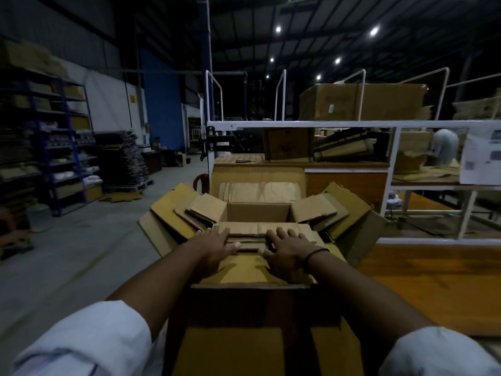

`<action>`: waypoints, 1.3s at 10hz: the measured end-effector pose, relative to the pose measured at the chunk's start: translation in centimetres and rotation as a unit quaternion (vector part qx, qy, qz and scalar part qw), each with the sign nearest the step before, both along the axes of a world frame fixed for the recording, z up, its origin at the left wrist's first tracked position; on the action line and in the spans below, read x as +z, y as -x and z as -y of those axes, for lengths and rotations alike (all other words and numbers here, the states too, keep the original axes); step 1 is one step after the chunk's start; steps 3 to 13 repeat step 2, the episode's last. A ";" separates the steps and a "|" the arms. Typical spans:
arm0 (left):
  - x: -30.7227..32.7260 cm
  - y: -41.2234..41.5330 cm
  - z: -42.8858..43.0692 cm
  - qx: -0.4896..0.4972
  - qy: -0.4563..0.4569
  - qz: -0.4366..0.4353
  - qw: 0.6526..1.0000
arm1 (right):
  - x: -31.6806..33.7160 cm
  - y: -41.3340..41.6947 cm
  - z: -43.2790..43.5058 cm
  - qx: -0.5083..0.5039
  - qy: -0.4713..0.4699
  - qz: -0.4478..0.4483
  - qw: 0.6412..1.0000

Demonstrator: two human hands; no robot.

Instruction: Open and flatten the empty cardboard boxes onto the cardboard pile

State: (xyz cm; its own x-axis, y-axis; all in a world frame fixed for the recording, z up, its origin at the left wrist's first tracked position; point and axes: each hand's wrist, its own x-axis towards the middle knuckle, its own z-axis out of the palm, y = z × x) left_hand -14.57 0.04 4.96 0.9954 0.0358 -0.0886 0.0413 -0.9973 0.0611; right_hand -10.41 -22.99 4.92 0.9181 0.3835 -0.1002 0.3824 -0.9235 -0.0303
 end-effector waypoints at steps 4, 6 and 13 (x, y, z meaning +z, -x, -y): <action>2.5 6.3 3.5 0.013 -0.010 0.027 1.000 | 2.6 6.6 3.0 -0.016 -0.056 0.032 0.998; 2.5 6.3 3.5 0.013 -0.010 0.027 1.000 | 2.6 6.6 3.0 -0.016 -0.056 0.032 0.998; 2.5 6.3 3.5 0.013 -0.010 0.027 1.000 | 2.6 6.6 3.0 -0.016 -0.056 0.032 0.998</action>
